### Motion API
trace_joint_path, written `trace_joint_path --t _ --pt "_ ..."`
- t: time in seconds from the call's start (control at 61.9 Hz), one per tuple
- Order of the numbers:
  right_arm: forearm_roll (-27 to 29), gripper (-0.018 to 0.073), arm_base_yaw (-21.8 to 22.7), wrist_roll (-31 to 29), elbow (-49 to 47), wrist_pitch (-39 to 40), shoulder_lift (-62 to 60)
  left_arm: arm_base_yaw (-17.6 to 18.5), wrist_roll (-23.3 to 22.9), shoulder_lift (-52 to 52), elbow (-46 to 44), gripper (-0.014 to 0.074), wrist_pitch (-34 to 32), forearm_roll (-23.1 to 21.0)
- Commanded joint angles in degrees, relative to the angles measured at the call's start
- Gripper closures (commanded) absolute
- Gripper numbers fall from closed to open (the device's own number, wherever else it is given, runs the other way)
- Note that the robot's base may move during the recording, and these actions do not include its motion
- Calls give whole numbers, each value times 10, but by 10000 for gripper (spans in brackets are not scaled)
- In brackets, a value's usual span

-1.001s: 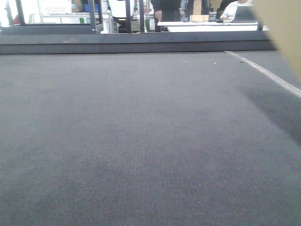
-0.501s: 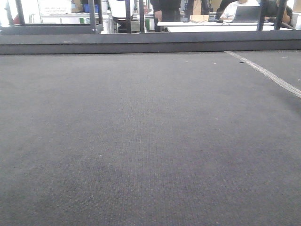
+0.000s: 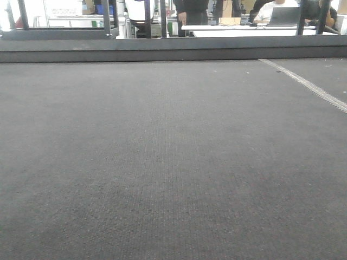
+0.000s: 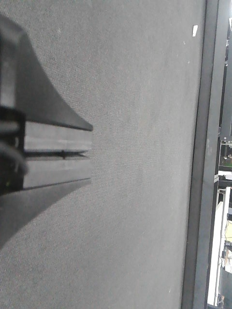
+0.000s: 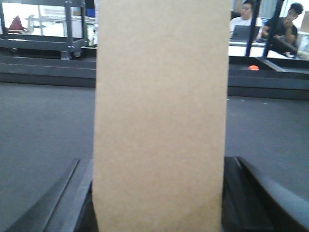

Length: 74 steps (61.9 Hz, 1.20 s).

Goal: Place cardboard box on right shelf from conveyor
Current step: 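Lift the tan box off the conveyor with the right gripper, then drive the base to the steel shelf rack holding the box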

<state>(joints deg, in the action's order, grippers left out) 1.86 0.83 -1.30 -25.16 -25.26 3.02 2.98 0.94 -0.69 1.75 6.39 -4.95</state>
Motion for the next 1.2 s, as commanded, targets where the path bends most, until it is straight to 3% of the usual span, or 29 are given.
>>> trace_joint_path --t 0.0,1.179 --pt "-36 211 5 32 -12 55 3 -1 -1 -6 -2 715 -46 -1" --pt "-37 211 5 44 -4 54 0 -1 -1 -6 -2 715 -46 -1"
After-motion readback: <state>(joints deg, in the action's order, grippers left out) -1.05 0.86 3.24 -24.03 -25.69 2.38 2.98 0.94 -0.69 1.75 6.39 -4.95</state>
